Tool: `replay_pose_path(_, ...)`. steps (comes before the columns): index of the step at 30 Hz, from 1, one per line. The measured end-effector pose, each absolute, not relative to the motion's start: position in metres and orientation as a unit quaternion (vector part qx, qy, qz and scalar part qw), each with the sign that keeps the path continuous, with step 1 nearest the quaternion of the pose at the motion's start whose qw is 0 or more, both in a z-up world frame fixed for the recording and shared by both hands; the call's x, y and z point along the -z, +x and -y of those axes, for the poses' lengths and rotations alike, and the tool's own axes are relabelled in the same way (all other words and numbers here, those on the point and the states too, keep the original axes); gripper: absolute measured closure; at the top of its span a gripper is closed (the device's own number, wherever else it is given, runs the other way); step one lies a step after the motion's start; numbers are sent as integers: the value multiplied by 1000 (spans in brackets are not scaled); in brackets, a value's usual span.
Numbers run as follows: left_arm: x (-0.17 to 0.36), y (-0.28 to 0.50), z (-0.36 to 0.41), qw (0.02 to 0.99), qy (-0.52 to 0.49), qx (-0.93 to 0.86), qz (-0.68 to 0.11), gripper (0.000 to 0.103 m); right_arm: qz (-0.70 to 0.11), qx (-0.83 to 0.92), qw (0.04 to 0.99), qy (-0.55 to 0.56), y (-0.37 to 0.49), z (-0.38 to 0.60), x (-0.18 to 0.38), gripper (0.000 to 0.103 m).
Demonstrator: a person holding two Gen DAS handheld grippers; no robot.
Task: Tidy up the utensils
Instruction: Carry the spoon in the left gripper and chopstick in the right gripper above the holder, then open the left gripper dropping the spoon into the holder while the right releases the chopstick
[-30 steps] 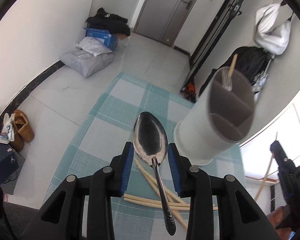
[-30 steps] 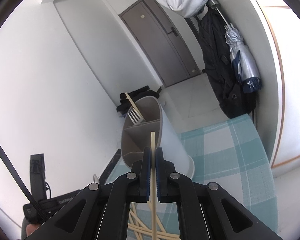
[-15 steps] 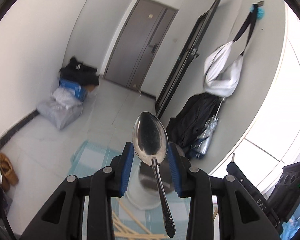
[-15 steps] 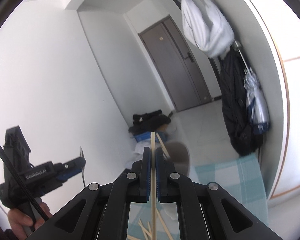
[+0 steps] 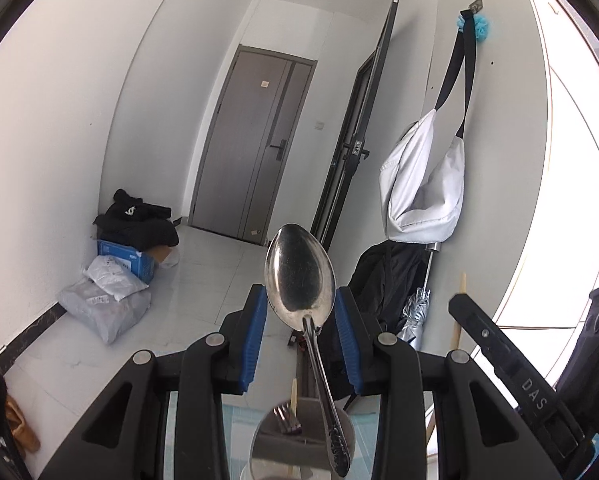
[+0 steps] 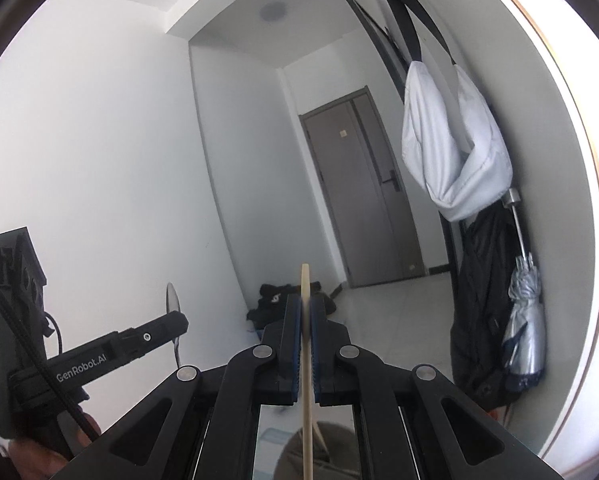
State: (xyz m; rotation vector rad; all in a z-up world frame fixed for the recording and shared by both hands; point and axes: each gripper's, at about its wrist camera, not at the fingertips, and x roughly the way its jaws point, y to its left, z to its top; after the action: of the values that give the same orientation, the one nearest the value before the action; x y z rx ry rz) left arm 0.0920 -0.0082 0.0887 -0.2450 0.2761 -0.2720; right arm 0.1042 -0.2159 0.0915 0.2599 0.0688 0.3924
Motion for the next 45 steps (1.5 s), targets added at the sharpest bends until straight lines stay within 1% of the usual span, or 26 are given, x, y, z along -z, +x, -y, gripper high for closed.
replay_pose_path(7,-69,111,17,975,-110,142,-133,73,-14,-189,974,126,149,214,-79,99)
replay_pose_path(17,-44,139,24,965,-116,175,-159,73,-10,-193,969,153,189,219,-50,99)
replay_pose_path(26,-31,150,33,959,-115,190,-178,73,1,-202,971,128,190,213,-34,99)
replay_pose_path(45,-21,139,49,964,-42,200,-171,73,-49,-226,967,112,157,224,-15,98)
